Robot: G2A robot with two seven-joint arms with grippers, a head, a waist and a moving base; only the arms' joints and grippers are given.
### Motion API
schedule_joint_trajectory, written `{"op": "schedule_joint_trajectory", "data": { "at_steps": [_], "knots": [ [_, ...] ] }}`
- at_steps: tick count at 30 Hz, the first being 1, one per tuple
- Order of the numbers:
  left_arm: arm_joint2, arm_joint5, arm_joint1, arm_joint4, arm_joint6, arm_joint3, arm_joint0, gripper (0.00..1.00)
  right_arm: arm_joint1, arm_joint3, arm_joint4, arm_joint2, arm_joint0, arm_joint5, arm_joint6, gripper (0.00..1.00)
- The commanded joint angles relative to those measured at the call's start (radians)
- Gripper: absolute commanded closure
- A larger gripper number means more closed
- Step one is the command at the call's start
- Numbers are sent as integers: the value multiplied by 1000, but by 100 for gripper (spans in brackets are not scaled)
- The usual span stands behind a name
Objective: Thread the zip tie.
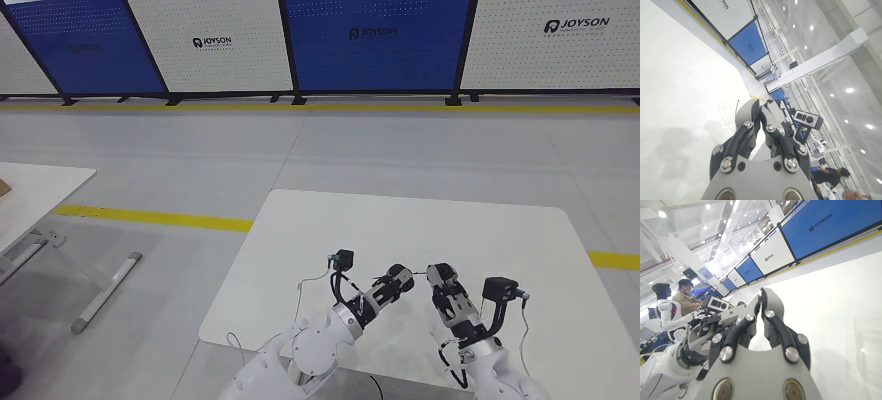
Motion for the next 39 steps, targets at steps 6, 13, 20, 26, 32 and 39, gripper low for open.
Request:
{"op": "schedule_joint_trajectory", "data": {
  "at_steps": [6,13,20,26,32,39],
  "knots": [
    [0,6,-2,-3,9,1,-1,100,1,-5,-13,6,-10,-15,-9,55],
    [-3,8,-2,-2,11,-2,2,100,0,-9,-23,13,-22,-22,-33,93],
    [0,-2,-1,9,1,-7,8,100,-1,-10,-28,13,-22,-17,-34,100],
    [-2,-8,0,14,-2,-12,14,100,-2,-8,-34,13,-21,-19,-37,100],
    [4,-12,0,23,-10,-16,15,100,-3,-6,-51,4,-20,-23,-30,100],
    [1,-8,1,24,-12,-19,13,100,-5,-4,-57,0,-15,-21,-25,100]
  ]
}}
